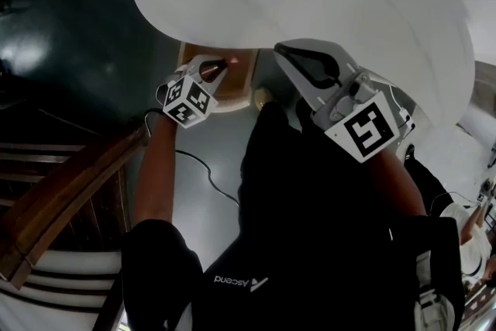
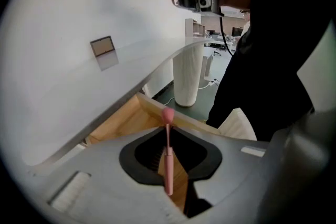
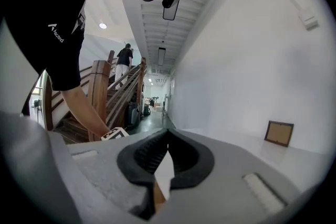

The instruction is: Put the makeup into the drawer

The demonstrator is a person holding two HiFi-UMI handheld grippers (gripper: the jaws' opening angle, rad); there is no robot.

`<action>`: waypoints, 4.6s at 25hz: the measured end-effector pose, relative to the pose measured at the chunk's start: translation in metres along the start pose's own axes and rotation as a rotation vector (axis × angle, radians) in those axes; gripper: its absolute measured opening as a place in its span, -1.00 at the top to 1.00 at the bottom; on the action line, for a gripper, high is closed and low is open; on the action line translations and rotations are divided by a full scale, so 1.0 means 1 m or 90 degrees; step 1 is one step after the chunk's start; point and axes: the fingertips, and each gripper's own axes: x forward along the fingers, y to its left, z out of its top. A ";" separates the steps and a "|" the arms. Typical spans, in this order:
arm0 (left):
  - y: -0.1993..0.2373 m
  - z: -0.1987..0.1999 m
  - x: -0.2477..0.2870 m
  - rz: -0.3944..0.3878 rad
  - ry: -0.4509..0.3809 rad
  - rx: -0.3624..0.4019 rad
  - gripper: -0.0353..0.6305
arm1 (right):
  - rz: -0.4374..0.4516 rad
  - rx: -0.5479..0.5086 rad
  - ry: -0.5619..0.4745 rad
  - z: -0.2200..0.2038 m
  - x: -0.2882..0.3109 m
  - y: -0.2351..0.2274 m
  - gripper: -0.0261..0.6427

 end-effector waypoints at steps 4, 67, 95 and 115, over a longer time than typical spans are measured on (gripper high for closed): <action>0.000 -0.017 0.028 -0.025 0.046 0.041 0.73 | -0.012 -0.007 0.022 -0.008 -0.011 -0.002 0.91; -0.013 -0.012 0.048 -0.055 0.162 0.166 0.85 | 0.047 -0.023 0.046 -0.029 -0.032 0.001 0.91; 0.010 0.301 -0.158 0.286 -0.458 -0.156 0.86 | 0.000 0.020 -0.103 0.043 -0.108 -0.058 0.91; -0.014 0.393 -0.178 0.290 -0.594 -0.150 0.86 | -0.056 0.003 -0.190 0.093 -0.174 -0.083 0.91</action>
